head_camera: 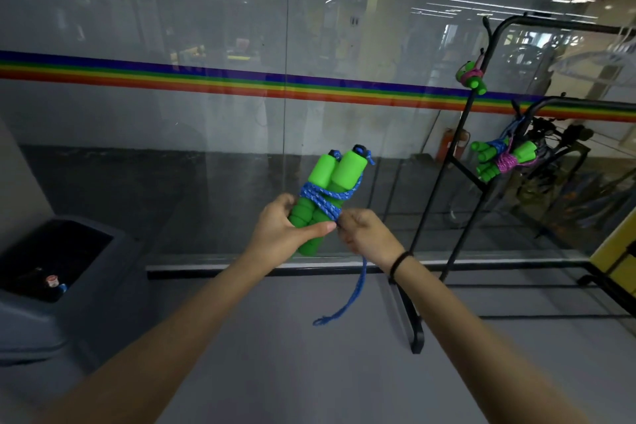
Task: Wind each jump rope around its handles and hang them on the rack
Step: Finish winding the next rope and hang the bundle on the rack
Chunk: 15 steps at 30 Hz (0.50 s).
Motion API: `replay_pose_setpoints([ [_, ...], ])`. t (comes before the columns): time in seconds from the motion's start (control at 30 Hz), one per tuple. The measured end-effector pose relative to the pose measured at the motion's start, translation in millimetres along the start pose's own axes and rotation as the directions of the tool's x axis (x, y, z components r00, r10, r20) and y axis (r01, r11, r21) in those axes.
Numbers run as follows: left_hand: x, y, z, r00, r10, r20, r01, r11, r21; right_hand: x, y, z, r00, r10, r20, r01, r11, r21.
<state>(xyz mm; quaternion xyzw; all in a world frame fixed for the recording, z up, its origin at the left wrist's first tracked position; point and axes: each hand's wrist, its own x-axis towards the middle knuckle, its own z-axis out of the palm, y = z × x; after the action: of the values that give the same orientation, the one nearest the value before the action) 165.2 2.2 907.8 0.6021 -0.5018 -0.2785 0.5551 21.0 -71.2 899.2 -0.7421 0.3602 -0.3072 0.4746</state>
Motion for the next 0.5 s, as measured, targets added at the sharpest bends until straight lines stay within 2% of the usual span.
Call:
replay_pose_setpoints([
  [0.07, 2, 1, -3, 0.996, 0.024, -0.086, -0.011, 0.989, 0.145, -6, -4, -3, 0.999, -0.044, 0.014, 0.046, 0.96, -0.276],
  [0.1, 3, 3, -6, 0.995, 0.064, -0.081, -0.042, 0.967, 0.25, -9, -7, -6, 0.996, -0.056, 0.063, 0.077, 0.908, -0.411],
  [0.17, 6, 6, -13, 0.994, 0.107, 0.03, -0.108, 0.861, 0.497, -14, -16, -12, 0.982, -0.043, 0.183, 0.151, 0.759, -0.634],
  [0.2, 8, 7, -17, 0.991, 0.081, 0.108, -0.132, 0.763, 0.633, -16, -19, -15, 0.97, -0.024, 0.241, 0.193, 0.679, -0.708],
  [0.23, 9, 8, -20, 0.982, 0.036, 0.184, -0.163, 0.652, 0.74, -16, -22, -18, 0.959, -0.001, 0.284, 0.225, 0.613, -0.757],
  [0.3, 11, 12, -23, 0.935, -0.066, 0.349, -0.273, 0.495, 0.825, -17, -28, -21, 0.934, 0.003, 0.357, 0.294, 0.561, -0.774],
  [0.37, 10, 18, -21, 0.828, -0.174, 0.533, -0.431, 0.412, 0.803, -15, -37, -26, 0.909, -0.03, 0.415, 0.346, 0.61, -0.713],
  [0.4, 9, 20, -20, 0.763, -0.221, 0.608, -0.496, 0.404, 0.769, -12, -40, -28, 0.899, -0.062, 0.434, 0.366, 0.653, -0.663],
  [0.43, 7, 21, -19, 0.702, -0.263, 0.662, -0.524, 0.439, 0.73, -9, -42, -28, 0.897, -0.084, 0.435, 0.364, 0.698, -0.616],
  [0.47, 6, 18, -17, 0.645, -0.282, 0.71, -0.517, 0.523, 0.678, -3, -41, -29, 0.899, -0.095, 0.427, 0.344, 0.756, -0.557],
  [0.5, 4, 14, -16, 0.597, -0.265, 0.757, -0.469, 0.65, 0.598, 0, -42, -30, 0.901, -0.098, 0.422, 0.306, 0.834, -0.46],
])
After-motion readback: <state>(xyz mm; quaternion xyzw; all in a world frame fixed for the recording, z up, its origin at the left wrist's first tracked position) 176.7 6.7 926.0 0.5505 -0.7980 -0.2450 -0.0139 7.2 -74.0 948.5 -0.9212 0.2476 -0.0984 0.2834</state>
